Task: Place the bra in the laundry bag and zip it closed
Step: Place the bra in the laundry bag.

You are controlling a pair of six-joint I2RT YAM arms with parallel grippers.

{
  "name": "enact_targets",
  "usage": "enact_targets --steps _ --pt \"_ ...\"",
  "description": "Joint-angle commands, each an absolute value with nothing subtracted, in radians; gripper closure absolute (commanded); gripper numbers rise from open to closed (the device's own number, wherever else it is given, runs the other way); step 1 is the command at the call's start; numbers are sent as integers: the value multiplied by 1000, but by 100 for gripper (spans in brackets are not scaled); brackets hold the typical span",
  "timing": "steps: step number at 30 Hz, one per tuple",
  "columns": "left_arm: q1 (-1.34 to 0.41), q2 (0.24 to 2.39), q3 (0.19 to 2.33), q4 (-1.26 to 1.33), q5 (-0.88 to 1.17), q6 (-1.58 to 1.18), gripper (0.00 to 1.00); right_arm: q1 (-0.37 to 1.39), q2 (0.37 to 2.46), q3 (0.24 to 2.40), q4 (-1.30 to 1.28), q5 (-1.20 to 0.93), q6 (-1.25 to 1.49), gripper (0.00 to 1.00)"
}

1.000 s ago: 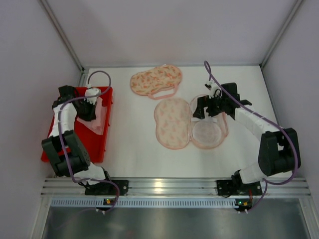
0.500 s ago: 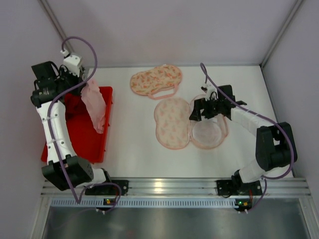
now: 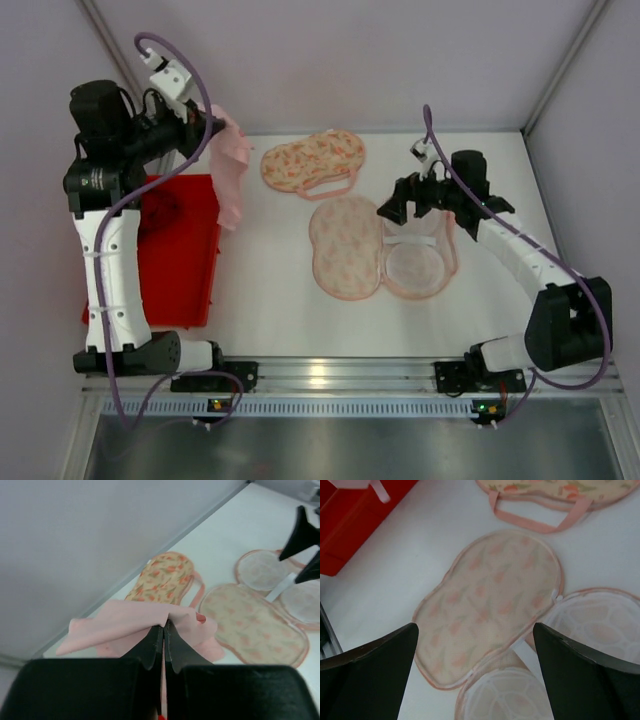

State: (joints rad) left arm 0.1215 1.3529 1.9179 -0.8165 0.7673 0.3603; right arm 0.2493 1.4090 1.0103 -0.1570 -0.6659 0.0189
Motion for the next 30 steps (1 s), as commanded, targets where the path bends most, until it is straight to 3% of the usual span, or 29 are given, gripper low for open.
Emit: enact_targets --steps 1,9,14,22,30 --pt "9 1351 1986 -799 805 292 100 267 1322 1112 -95 -690 -58 0" --pt "-273 1373 1934 -799 906 226 100 265 1261 1291 -346 -641 -374 1" --pt "-432 1411 1907 -801 940 178 100 233 1168 1276 -466 -601 -602 1" --pt "-603 1496 1885 -700 862 98 100 75 1048 1238 -564 -805 -566 0" --pt "-633 1597 1962 -624 1112 18 100 21 910 1128 -491 -949 -549 1"
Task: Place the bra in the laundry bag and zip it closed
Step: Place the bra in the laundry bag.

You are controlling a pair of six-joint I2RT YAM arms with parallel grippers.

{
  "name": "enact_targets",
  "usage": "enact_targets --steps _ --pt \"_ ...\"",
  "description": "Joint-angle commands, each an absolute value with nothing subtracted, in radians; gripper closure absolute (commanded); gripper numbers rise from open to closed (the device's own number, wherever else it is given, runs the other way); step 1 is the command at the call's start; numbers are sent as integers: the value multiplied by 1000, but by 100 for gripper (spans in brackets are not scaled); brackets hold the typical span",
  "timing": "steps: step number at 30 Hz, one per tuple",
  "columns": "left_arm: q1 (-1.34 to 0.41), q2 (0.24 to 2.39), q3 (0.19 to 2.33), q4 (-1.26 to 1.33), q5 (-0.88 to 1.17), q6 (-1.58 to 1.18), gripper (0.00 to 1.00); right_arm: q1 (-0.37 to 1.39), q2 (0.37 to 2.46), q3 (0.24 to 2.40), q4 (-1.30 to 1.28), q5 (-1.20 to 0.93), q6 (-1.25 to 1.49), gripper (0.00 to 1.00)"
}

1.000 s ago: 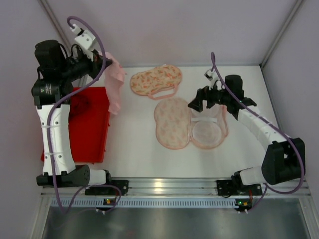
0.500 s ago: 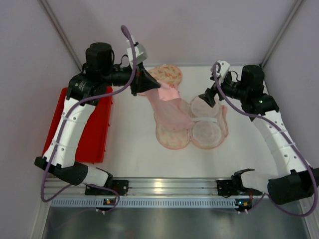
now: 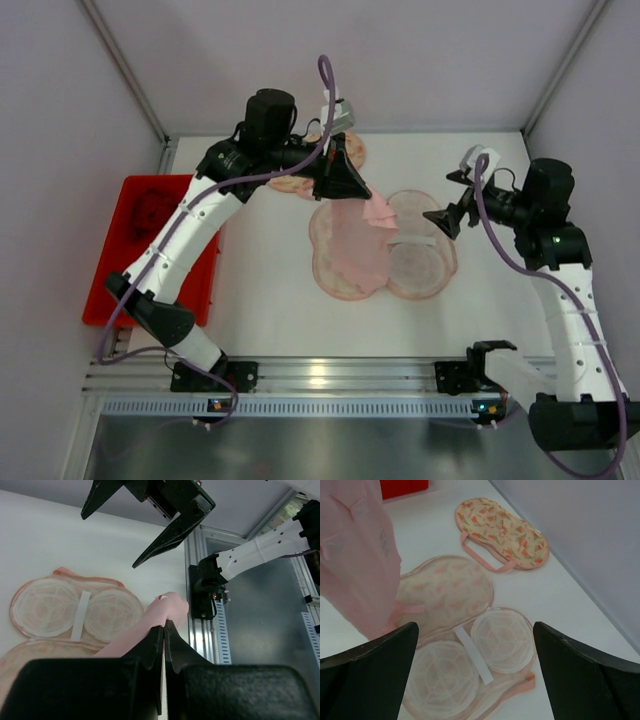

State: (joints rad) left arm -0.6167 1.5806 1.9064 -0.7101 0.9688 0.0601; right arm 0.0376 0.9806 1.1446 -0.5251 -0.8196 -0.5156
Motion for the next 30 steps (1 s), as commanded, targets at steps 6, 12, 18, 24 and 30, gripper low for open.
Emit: enact_targets --steps 6,12,18,24,30 --pt "-712 1614 1954 -624 1189 18 100 23 770 1017 -308 -1020 -719 1" --pt "-753 1626 1983 -626 1291 -26 100 23 759 966 -142 -1038 -887 1" --pt "-810 1631 1971 -621 1374 -34 100 84 776 1031 -230 -1127 -1011 1" --pt "-819 1612 1841 -620 1379 37 100 204 788 1109 -494 -1152 -1175 1" --pt "-810 1621 1813 -620 1287 118 100 366 776 1059 -548 -1072 -1157 2"
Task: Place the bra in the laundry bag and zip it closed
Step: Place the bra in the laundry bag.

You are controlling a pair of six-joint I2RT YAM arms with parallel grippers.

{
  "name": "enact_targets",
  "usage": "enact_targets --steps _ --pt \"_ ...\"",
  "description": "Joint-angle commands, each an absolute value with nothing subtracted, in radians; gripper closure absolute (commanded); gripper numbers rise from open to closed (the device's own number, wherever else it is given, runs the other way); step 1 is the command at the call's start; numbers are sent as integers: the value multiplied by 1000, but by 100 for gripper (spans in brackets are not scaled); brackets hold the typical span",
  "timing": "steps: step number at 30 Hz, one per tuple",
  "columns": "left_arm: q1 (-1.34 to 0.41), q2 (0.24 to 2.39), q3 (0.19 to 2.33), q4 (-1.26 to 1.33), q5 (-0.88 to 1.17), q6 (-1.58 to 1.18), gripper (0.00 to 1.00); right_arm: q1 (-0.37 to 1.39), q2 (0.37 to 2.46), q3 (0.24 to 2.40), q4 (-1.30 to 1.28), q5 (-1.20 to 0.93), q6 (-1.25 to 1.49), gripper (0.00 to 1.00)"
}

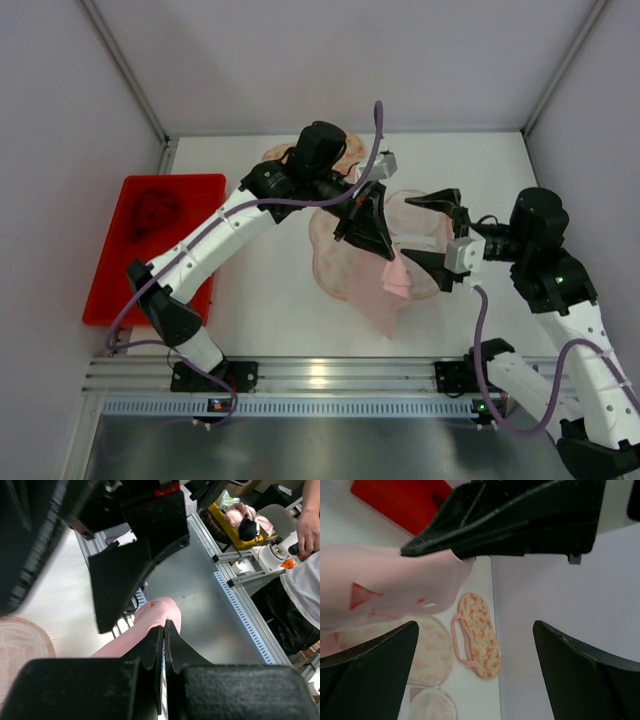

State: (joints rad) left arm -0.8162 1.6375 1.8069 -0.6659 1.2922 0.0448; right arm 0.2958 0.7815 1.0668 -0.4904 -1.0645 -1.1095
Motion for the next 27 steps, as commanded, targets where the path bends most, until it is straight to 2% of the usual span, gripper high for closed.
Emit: enact_targets --steps 1,14,17,18,20,21,23,24,25,26,27 --pt "-810 1626 1816 -620 1292 123 100 377 779 1048 -545 -1069 -1148 2" --pt "-838 1586 1720 -623 1319 170 100 543 877 1020 -330 -1069 -884 1" --pt "-838 1569 1697 -620 1313 173 100 583 874 1012 -284 -1055 -847 9" --pt "-838 1565 1681 -620 1301 178 100 592 873 1008 -285 -1051 -845 17" --pt "-835 1552 1671 -621 1293 187 100 610 859 996 -267 -1032 -827 26" --pt "-834 1545 1663 -620 1283 192 100 612 853 982 -253 -1025 -813 36" --pt "-827 1537 1658 -621 1272 199 100 612 847 983 -271 -1008 -813 49" --pt "-822 1532 1658 -621 1261 204 100 612 851 995 -300 -1000 -825 74" --pt "-815 1529 1661 -621 1253 207 100 612 853 1005 -349 -979 -844 88" --pt "-810 1520 1663 -621 1240 218 100 612 853 1018 -368 -963 -845 97" --pt "-807 1514 1663 -621 1226 224 100 612 850 1020 -380 -948 -842 100"
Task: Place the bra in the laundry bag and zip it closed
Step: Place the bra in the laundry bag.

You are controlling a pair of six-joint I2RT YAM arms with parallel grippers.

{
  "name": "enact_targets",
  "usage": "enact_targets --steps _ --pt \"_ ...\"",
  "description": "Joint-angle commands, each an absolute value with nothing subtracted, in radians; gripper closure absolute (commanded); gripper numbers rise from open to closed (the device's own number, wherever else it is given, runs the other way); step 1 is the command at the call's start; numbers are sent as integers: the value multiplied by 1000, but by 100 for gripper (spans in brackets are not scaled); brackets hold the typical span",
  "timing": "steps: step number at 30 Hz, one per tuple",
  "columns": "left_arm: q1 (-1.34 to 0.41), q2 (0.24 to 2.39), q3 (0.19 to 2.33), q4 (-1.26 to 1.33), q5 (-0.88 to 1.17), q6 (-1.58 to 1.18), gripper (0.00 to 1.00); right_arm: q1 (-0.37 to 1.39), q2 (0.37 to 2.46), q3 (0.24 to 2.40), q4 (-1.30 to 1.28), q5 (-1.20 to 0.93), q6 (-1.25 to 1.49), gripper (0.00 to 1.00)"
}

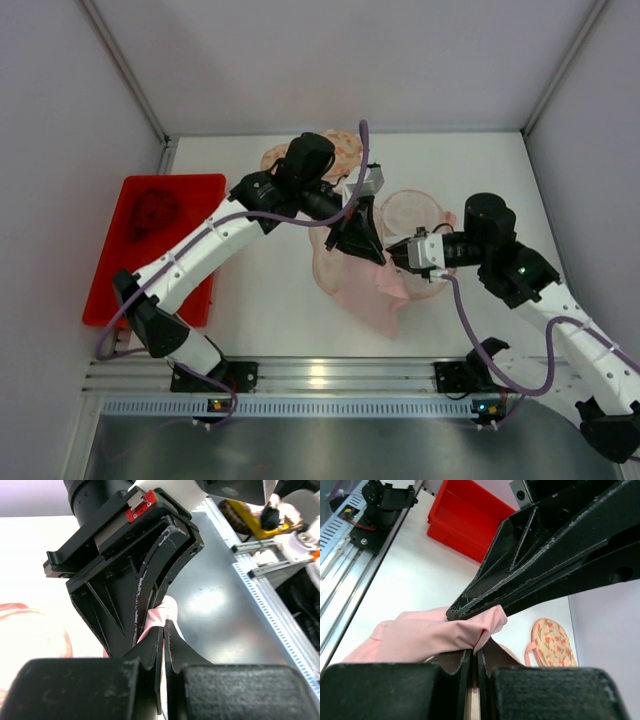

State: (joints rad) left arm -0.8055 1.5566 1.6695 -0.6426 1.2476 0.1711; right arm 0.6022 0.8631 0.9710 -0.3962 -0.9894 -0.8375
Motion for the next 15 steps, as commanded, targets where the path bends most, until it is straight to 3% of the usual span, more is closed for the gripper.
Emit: enact_targets --steps 1,8,12,15 --pt "-799 1508 1666 -623 1201 232 100 612 845 1022 -388 -919 -841 100" --pt "-790 1444 1666 -624 992 287 100 611 810 1046 -413 -730 -810 100" --pt "-788 1385 1617 -533 847 262 86 612 816 1101 -449 -556 -761 100" --pt "-787 1342 1572 -445 746 226 60 612 815 1132 -477 -421 -738 100"
